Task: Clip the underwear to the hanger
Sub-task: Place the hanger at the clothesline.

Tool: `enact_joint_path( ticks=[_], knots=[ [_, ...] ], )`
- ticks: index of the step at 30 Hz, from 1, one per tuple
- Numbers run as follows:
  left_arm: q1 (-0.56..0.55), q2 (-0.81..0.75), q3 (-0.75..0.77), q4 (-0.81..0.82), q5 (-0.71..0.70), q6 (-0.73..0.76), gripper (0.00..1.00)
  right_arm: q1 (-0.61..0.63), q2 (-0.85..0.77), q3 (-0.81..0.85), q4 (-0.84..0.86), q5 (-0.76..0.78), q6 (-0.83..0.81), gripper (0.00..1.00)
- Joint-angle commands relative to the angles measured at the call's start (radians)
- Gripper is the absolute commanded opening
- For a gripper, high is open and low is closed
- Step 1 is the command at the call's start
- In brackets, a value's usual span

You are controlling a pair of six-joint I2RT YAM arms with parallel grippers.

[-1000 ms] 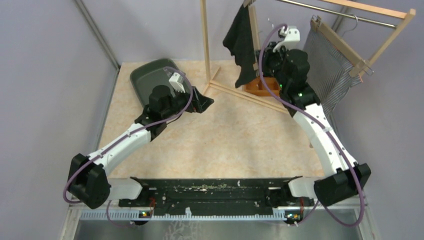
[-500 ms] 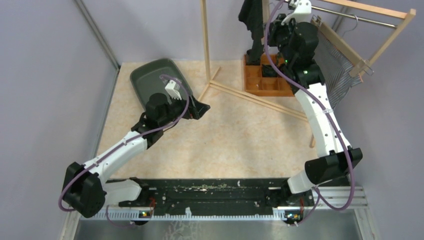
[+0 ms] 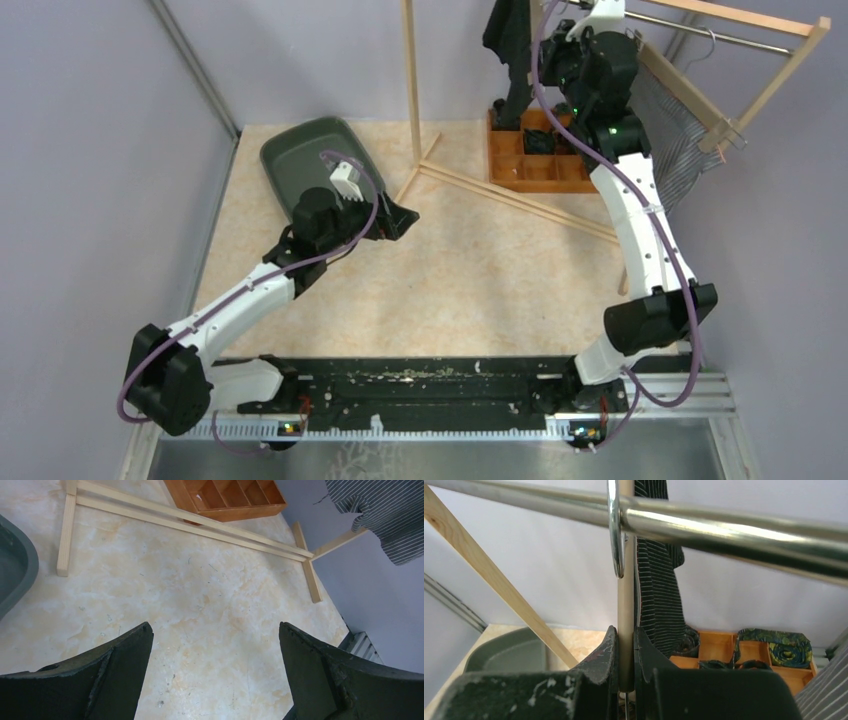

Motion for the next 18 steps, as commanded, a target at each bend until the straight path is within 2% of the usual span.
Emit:
enact_joint_path(
  ticks=[1,10,18],
  knots=[
    [-0.006,-0.023,0.011,-0.028,-0.033,-0.002,1.0,-0.004,0.032,0.107,0.034,-0.005,0.02,0.0],
    [-0.006,-0.013,0.016,-0.04,-0.034,-0.003,1.0,-0.003,0.056,0.157,-0.043,0.016,0.039,0.0],
    [-0.007,-0.017,0.02,-0.049,-0.04,-0.002,1.0,0.003,-0.009,0.064,-0.004,0.022,0.044,0.19]
  ],
)
